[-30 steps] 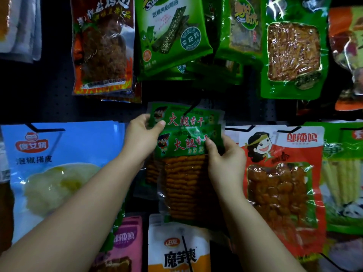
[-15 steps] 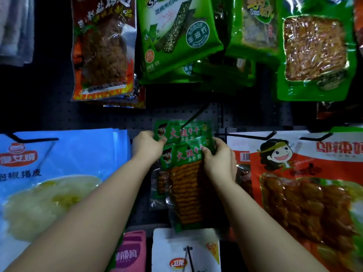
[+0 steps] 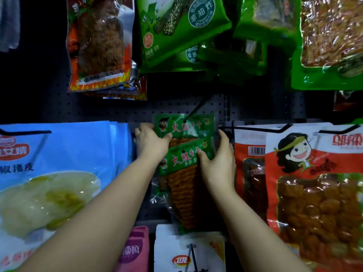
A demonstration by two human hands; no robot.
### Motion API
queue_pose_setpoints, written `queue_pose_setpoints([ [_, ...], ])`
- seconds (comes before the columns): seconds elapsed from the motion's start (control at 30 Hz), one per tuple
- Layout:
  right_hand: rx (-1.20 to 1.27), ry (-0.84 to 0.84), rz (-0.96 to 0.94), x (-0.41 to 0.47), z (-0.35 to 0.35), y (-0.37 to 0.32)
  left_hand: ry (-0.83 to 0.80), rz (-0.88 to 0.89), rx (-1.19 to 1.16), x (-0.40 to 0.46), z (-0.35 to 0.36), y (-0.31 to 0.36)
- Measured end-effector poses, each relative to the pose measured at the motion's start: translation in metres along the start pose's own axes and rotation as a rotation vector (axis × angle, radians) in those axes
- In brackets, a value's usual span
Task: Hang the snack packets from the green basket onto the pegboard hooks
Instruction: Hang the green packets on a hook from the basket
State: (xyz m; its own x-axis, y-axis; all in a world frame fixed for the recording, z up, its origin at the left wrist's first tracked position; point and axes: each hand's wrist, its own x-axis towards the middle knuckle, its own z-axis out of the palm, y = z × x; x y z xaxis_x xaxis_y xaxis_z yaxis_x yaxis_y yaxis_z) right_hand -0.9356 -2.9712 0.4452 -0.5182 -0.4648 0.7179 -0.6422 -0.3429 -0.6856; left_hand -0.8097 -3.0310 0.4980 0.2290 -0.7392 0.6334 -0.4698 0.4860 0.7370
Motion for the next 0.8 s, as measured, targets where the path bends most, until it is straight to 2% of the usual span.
queue_pose_setpoints([
  [0.13, 0.01, 0.085, -0.122, -0.026, -0.004, 0.002, 0.057, 0.162, -0.088, -0.023, -0.014, 0.006],
  [0.23, 0.12, 0.11, -0.14, -0.038, -0.014, -0.005, -0.057, 0.288, -0.092, -0.042, -0.028, 0.008],
  [0.37, 0.286, 0.163, -0.233, -0.049, -0.036, -0.026, -0.151, 0.34, -0.16, -0.056, -0.044, 0.004],
  [0.5, 0.48, 0.212, -0.318, -0.059, -0.061, -0.044, -0.195, 0.223, -0.412, -0.07, -0.058, 0.006],
  [0.63, 0.643, 0.178, -0.263, -0.069, -0.076, -0.054, -0.475, -0.024, -0.873, -0.086, -0.077, 0.019],
  [0.7, 0.628, 0.137, -0.229, -0.069, -0.083, -0.056, -0.501, 0.011, -0.91, -0.094, -0.086, 0.025],
  [0.8, 0.612, 0.104, -0.178, -0.068, -0.094, -0.06, -0.412, 0.091, -0.891, -0.105, -0.094, 0.034],
])
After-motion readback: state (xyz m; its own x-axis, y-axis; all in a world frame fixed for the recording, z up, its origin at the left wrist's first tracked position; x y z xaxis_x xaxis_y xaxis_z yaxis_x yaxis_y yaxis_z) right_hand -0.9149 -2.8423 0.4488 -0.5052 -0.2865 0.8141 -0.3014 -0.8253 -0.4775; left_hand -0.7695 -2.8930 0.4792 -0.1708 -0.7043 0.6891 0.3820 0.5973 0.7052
